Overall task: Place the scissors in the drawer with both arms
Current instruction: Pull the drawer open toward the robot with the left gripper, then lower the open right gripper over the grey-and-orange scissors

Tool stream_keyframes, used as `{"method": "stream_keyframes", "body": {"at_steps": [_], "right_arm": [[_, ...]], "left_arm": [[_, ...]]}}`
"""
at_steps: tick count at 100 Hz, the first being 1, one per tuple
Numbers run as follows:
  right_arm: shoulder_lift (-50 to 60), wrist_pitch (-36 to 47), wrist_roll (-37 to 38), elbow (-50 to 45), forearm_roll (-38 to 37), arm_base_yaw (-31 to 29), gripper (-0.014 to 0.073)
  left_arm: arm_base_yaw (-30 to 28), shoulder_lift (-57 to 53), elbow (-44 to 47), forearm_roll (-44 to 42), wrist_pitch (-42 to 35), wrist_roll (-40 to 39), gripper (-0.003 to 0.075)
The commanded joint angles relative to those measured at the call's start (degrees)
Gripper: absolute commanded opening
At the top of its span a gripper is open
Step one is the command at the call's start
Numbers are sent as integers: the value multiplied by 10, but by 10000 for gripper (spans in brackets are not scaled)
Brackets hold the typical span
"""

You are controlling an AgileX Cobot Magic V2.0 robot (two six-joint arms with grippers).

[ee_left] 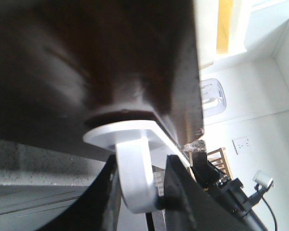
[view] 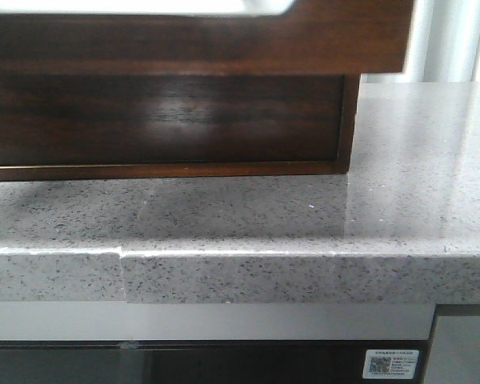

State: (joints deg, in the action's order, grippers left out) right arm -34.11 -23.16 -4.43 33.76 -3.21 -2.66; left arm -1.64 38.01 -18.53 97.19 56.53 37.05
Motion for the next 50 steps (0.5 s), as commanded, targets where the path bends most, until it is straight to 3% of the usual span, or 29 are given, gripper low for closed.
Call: {"method": "stream_keyframes", "body": {"at_steps": [1,13,20,27,39,44,50], "right_arm": [[-5,45,-3,20,-2,-5,516],[-5,45,-3,20,-2,-5,516],[-5,44,-3,20,-2,-5,516],[-5,43,-3,20,-2,-5,516],[-5,37,-3,20,-7,-5,516],[-5,31,-3,22,-13,-5,516],[-5,15,-3,31,-13,-5,515]], "left_arm": [[2,-45,-12,-11,49,71,-20],[2,-65,-8,-26,12,48,-18],[2,-65,-8,-31,12,48,22],[2,-65,-8,-33,12,48,125],[2,-65,-8,-52,8,51,371],[2,-65,-11,-79,5,51,426],[2,-65,-21,-124,2,51,440]]}}
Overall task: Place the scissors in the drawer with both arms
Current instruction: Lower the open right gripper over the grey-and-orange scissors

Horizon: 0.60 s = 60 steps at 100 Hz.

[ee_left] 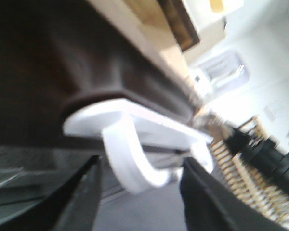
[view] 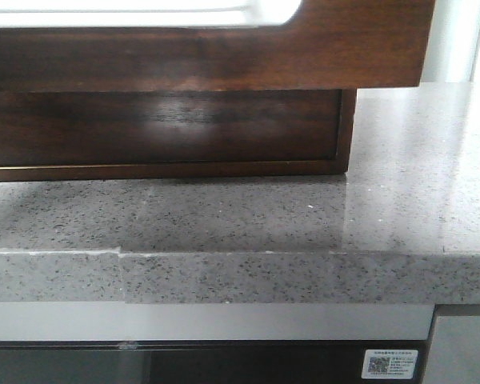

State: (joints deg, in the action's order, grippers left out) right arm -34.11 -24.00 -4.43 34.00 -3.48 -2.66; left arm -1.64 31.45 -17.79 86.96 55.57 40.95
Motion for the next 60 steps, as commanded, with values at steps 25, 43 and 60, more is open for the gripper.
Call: {"method": "stream_keyframes", "body": {"at_steps": [25,43,60], "right_arm": [[-45,-103,-1,113,-10,-24,515],[-122,-158,0,157,0,-115,514],[-219,-184,-16,185,58,-202,514]], "left_arm": [[2,0,-134,-302,9,-85,440],[7,-1,-183,-483,10,-157,440],[46,-1,-214,-568,4,-170,440]]}}
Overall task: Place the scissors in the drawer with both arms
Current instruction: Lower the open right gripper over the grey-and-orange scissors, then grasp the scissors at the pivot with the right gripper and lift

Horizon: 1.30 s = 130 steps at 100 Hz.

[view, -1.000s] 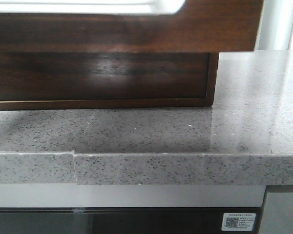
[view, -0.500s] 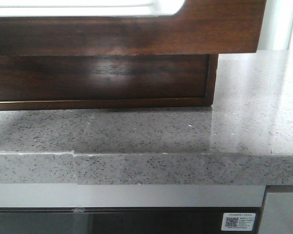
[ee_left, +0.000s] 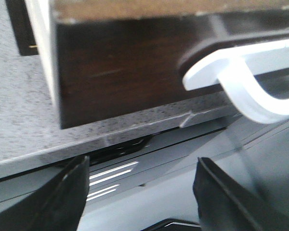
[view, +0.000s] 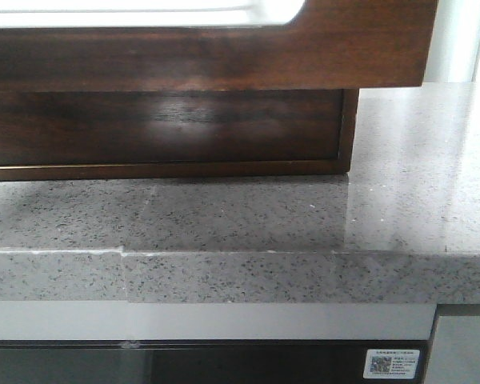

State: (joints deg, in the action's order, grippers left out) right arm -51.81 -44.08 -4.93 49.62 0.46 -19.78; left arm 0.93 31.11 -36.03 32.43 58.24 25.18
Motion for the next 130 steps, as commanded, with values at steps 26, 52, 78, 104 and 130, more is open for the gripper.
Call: {"method": "stream_keyframes", "body": {"at_steps": [26,52,78,104,130], "right_arm": [[-207,-63,-28,119,15,-42,514],[-339,-124,-63,220,34,-42,512],[-420,-157,-96,291,51,-42,456],[-461,-177,-114,326,67,-42,375],[-471,-186,-118,329,66,-41,326]], "left_arm": [[57,2,-62,-149,-94,-70,440],[57,2,-67,-114,-165,-69,440],[57,2,-67,-110,-185,-68,440],[57,2,-67,-110,-188,-66,440],[57,2,-67,-110,-188,-66,440]]}}
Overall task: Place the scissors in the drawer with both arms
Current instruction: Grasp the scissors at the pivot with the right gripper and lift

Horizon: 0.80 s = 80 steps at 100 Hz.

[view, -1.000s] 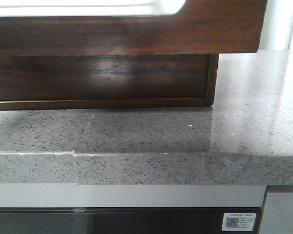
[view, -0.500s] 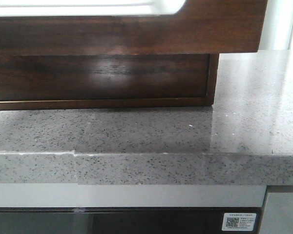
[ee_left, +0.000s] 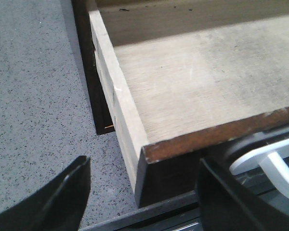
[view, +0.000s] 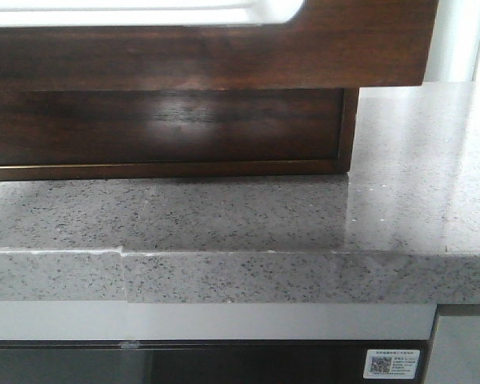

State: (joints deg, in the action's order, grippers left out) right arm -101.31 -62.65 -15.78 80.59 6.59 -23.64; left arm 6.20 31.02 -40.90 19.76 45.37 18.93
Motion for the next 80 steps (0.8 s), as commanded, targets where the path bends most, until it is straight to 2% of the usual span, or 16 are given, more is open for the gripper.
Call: {"method": "stream_keyframes", "body": {"at_steps": [1,16,80], "right_arm": [[24,-1,-9,19,5,-2,322],[24,-1,-18,19,5,-2,273],[9,-2,-18,19,-1,-2,258]], "left_arm": [[4,3,-19,17,-59,-4,440],[4,3,-19,17,-59,-4,440],[4,3,-19,17,-59,-4,440]]}}
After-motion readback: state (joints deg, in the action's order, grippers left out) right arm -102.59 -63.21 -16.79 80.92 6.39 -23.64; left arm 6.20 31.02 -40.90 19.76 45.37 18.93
